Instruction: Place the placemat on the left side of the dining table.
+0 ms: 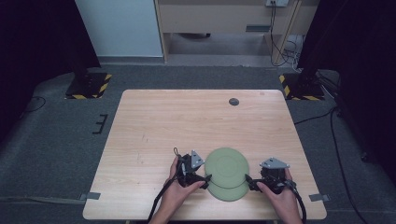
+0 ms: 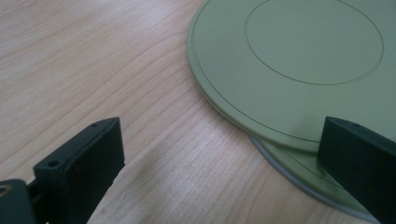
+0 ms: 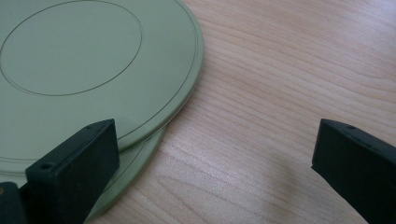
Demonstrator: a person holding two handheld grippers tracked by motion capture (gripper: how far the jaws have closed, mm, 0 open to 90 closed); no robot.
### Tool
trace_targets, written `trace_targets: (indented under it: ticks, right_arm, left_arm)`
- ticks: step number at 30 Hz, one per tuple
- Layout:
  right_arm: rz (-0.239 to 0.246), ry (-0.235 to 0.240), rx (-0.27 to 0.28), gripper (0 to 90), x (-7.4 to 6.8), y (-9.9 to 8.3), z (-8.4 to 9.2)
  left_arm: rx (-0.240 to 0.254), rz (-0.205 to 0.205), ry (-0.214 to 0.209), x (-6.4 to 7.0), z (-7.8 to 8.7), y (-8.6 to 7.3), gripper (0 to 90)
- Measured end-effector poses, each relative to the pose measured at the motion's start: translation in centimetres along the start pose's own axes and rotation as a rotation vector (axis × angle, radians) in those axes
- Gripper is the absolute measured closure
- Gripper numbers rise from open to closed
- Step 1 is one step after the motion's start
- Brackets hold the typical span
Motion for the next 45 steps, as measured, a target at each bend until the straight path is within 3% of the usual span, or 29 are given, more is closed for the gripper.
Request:
trace_targets:
  ticks: [13, 22, 27, 40, 45]
  right_arm:
    - [0.000, -0.006, 0.007, 2.8, 0.07, 0.21, -0.14]
    - [0.004, 0.004, 0.007, 4.0, -0.19, 0.17, 0.04]
    - [0.010, 0.005, 0.007, 3.7, -0.25, 0.17, 0.06]
    - [0.005, -0.009, 0.005, 1.6, -0.09, 0.35, -0.24]
    - [0.006, -0.006, 0.008, 2.7, -0.14, 0.33, -0.19]
  left_arm:
    - [0.001, 0.006, 0.007, -0.49, -0.16, 0.15, 0.5]
    - [0.013, 0.019, -0.015, -0.16, 0.03, 0.16, 3.3]
    - [0.011, 0.000, -0.003, 0.08, -0.01, 0.26, 3.1]
    - [0.010, 0.010, 0.000, -0.35, -0.26, 0.37, 0.8]
    - [0.020, 0.008, -0.005, -0.30, 0.03, 0.55, 3.8]
Point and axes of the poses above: each handheld gripper's, and its own axes: z roughly backward along the jaws, y roughly out of its top, x roughly to its right, the point moved 7 cm from there along -z, roughly forward along the jaws, and after that the axes turned 3 degrees about -y, right-handed, at the moved point
